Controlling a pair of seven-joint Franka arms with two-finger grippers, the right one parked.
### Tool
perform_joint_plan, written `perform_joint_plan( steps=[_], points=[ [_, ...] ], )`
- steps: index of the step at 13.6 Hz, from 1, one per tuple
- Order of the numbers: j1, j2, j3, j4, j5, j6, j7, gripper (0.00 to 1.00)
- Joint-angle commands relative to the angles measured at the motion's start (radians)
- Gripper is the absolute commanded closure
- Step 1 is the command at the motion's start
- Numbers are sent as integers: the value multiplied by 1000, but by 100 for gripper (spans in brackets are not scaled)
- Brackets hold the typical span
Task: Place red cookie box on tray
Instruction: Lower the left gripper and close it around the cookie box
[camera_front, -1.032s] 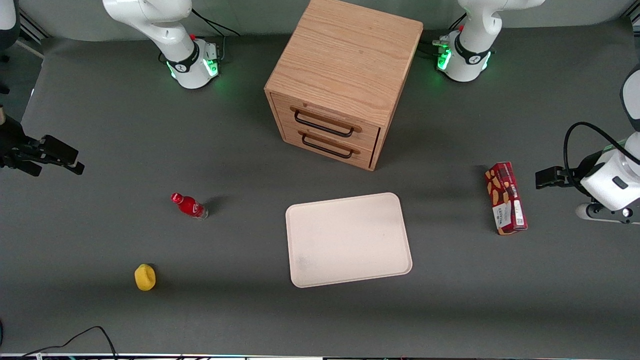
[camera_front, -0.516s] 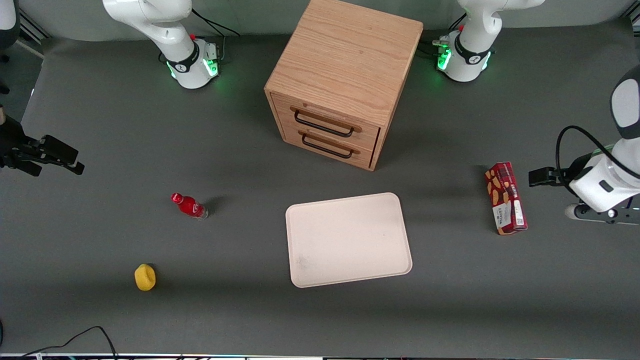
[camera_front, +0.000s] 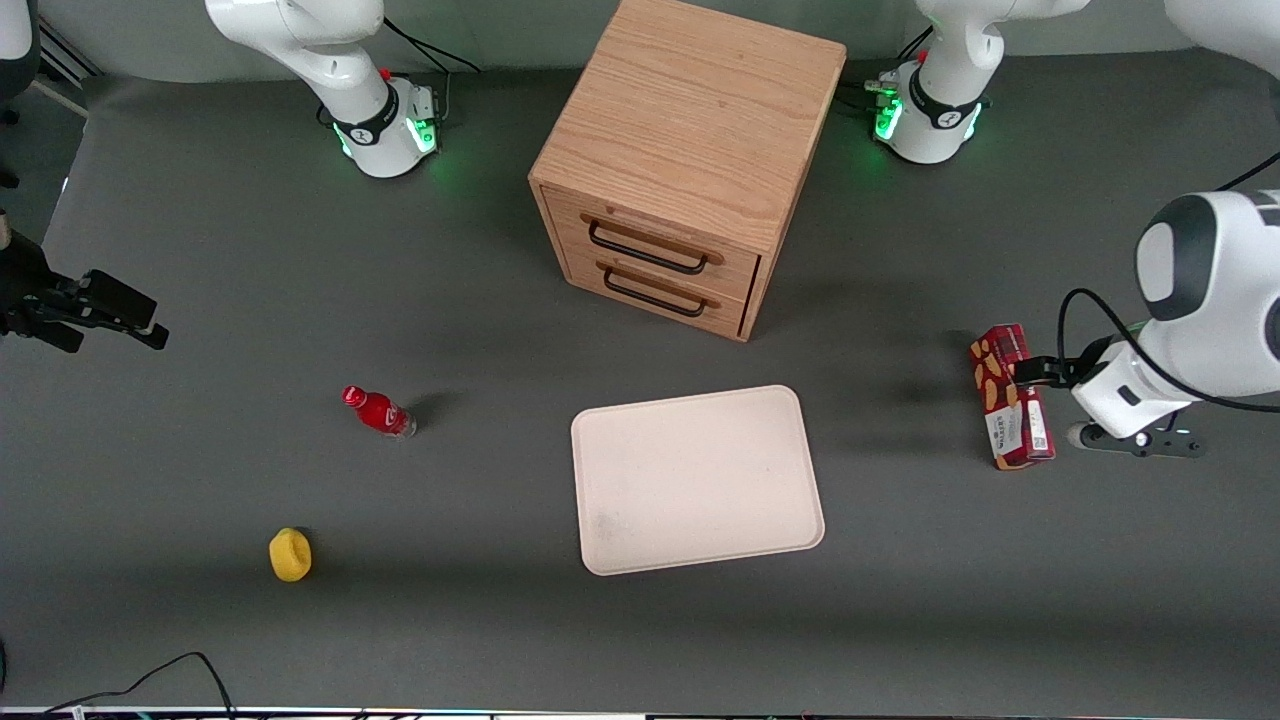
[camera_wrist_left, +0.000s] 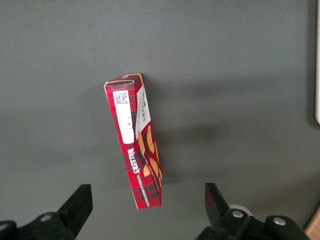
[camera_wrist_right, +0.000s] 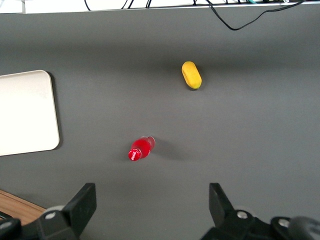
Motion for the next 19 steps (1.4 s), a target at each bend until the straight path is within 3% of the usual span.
perform_joint_plan(
  steps=[1, 4, 12, 16, 18, 19],
  points=[
    [-2, -33, 2, -132, 17, 121, 5, 0],
    [-3, -25, -1, -279, 18, 355, 11, 0],
    [106, -4, 4, -311, 4, 419, 155, 0],
    [96, 16, 4, -431, -55, 650, 114, 0],
    [97, 18, 2, -431, -58, 646, 112, 50],
    [97, 15, 2, -425, -58, 632, 118, 90]
  ],
)
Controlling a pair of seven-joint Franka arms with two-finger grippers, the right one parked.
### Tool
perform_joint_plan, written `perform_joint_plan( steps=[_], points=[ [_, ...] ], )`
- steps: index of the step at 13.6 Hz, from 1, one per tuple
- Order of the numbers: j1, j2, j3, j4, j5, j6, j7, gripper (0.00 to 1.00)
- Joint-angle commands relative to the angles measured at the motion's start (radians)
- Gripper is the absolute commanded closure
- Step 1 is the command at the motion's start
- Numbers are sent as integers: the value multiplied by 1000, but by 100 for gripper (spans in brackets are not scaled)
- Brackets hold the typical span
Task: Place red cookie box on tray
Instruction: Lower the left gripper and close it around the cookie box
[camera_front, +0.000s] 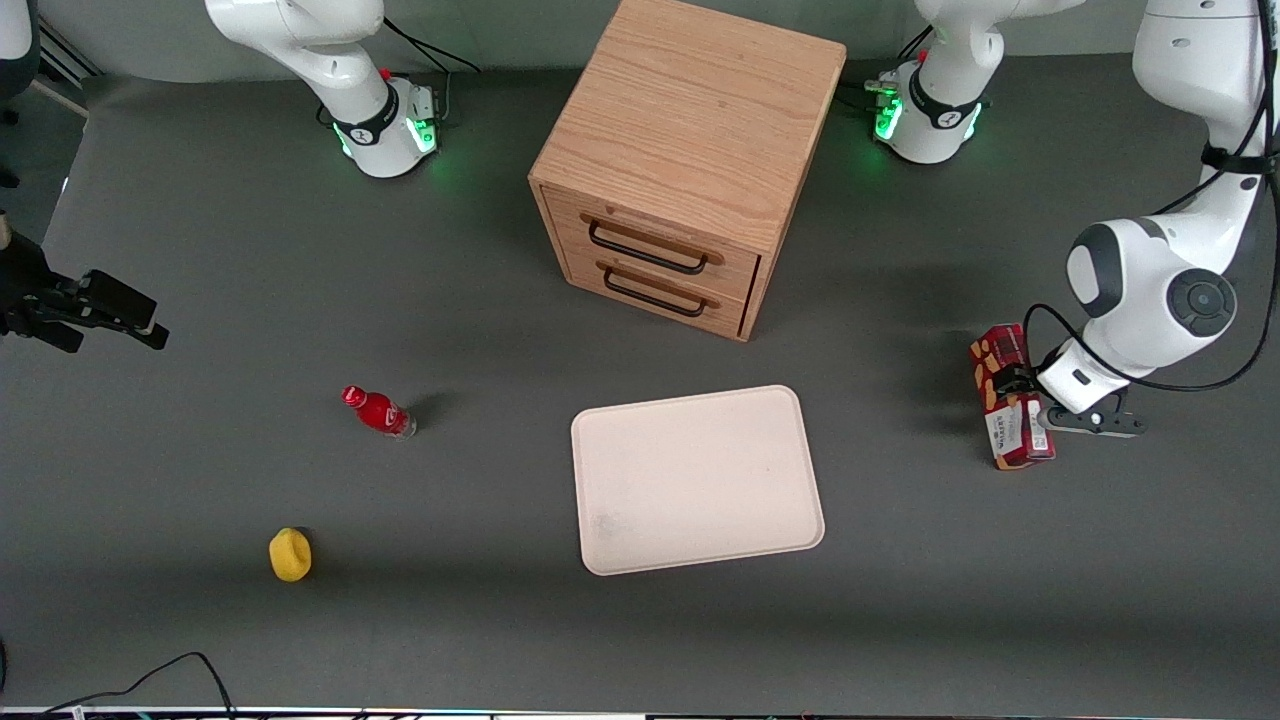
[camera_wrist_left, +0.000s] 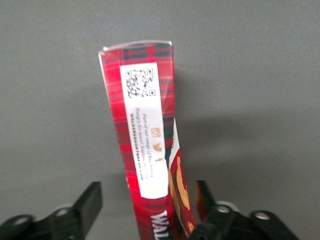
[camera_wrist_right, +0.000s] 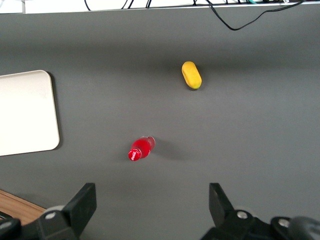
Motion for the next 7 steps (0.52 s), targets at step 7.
perform_joint_plan(
  steps=[7],
  points=[
    [-157, 42, -3, 414, -13, -570, -256, 100]
  ],
)
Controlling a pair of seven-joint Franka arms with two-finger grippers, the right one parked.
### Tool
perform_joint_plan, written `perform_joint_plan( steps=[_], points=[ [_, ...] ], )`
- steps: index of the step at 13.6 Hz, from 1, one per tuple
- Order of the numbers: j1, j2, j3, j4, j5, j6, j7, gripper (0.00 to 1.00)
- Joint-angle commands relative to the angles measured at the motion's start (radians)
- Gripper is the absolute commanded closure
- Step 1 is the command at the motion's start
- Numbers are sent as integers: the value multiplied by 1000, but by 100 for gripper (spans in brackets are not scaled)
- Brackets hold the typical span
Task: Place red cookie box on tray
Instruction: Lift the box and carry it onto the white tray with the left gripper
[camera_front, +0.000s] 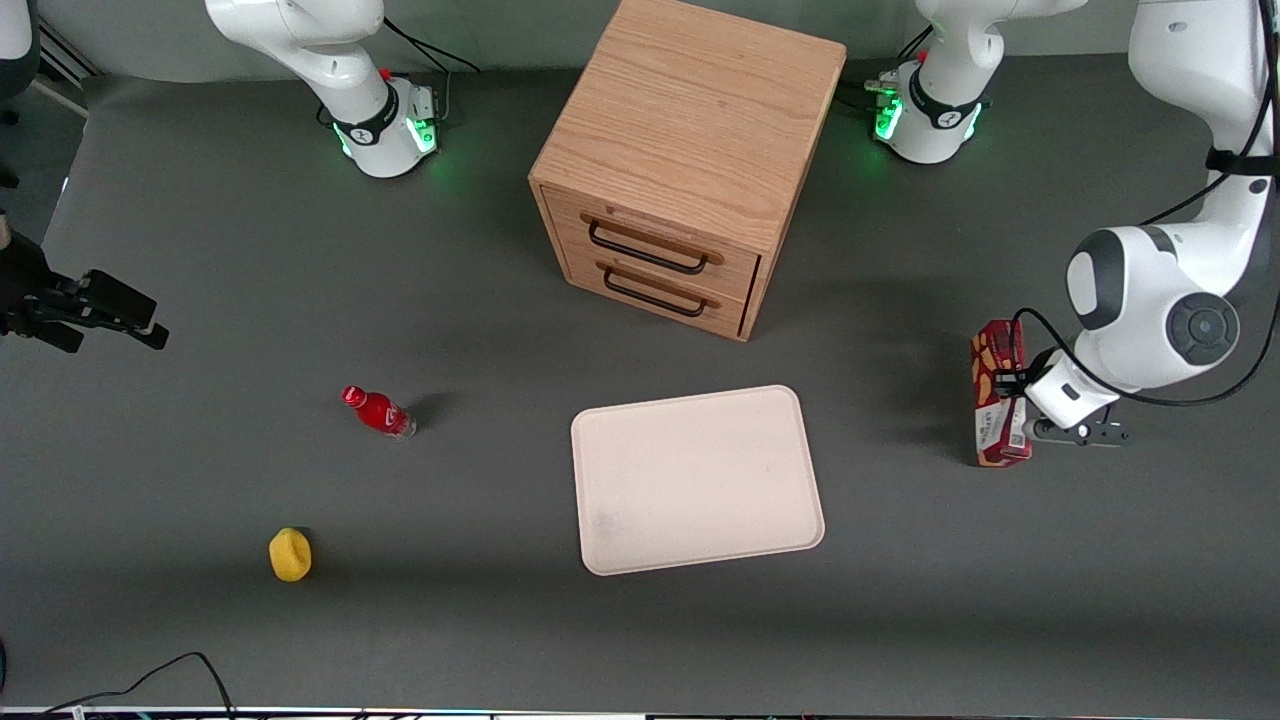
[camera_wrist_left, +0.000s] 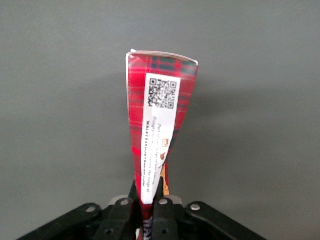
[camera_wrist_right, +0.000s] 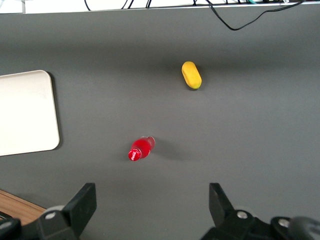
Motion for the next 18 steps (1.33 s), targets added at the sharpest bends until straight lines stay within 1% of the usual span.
perform_joint_plan(
  steps=[1, 3, 5, 7, 9, 10, 12, 16, 17, 18],
  points=[
    [-96, 74, 9, 259, -14, -241, -155, 100],
    [-190, 138, 8, 396, -34, -273, -363, 100],
    [-297, 227, 6, 500, -34, -271, -568, 100],
    [-371, 324, 8, 595, -35, -255, -681, 100],
    [-438, 418, 9, 689, -31, -234, -753, 100],
    [-449, 439, 9, 703, -29, -191, -765, 100],
    [-466, 468, 8, 703, -25, -113, -755, 100],
    [-486, 505, 8, 703, 9, -70, -747, 100],
    [-486, 511, 8, 703, 9, -66, -741, 94],
    [-485, 515, 8, 702, 14, -65, -738, 2]
  ],
)
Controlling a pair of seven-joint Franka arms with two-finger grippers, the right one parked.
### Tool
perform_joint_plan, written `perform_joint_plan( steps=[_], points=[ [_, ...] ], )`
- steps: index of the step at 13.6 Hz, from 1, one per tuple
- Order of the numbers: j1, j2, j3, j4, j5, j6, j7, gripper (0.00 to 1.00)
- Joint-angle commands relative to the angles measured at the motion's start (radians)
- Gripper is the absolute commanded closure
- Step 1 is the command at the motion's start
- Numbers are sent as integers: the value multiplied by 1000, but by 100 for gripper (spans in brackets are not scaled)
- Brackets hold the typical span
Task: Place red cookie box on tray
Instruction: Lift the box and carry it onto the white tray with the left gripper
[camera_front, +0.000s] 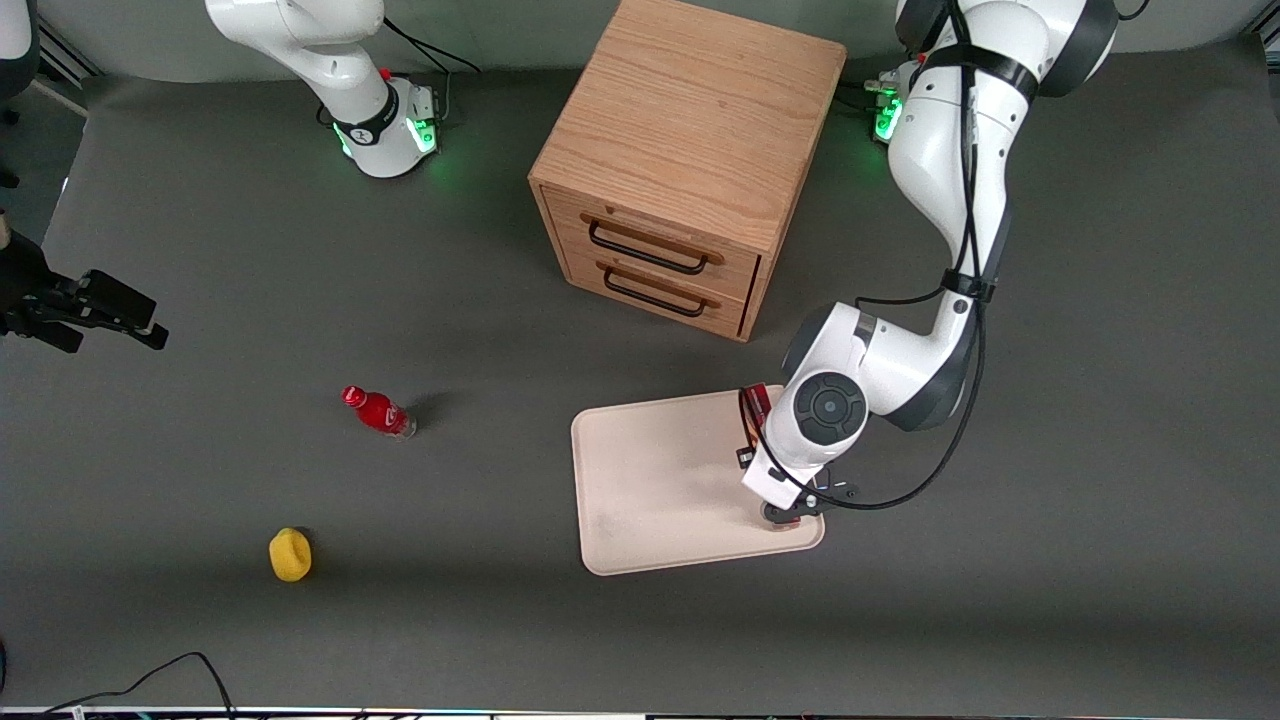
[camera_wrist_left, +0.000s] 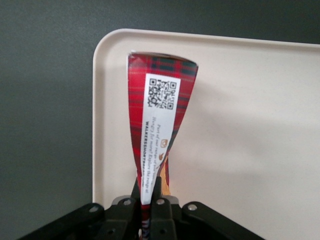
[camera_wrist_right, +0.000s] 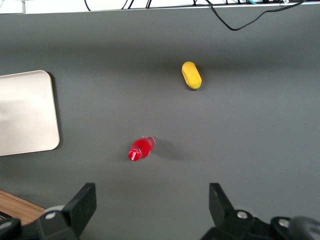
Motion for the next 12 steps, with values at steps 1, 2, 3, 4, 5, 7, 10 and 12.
perform_joint_plan(
  steps=[1, 2, 3, 4, 5, 7, 10, 12],
  points=[
    [-25, 15, 18, 29, 46, 0, -1, 0],
    [-20, 8, 20, 29, 59, -16, -5, 0],
    [-16, -6, 20, 31, 60, -34, -2, 0],
    [-8, -26, 23, 32, 62, -77, -1, 0],
    [6, -44, 23, 38, 60, -147, 7, 0],
    [65, -145, 23, 37, 48, -276, 120, 0],
    [179, -260, 20, 23, -19, -368, 260, 0],
    [228, -320, 27, 21, -10, -462, 343, 0]
  ],
)
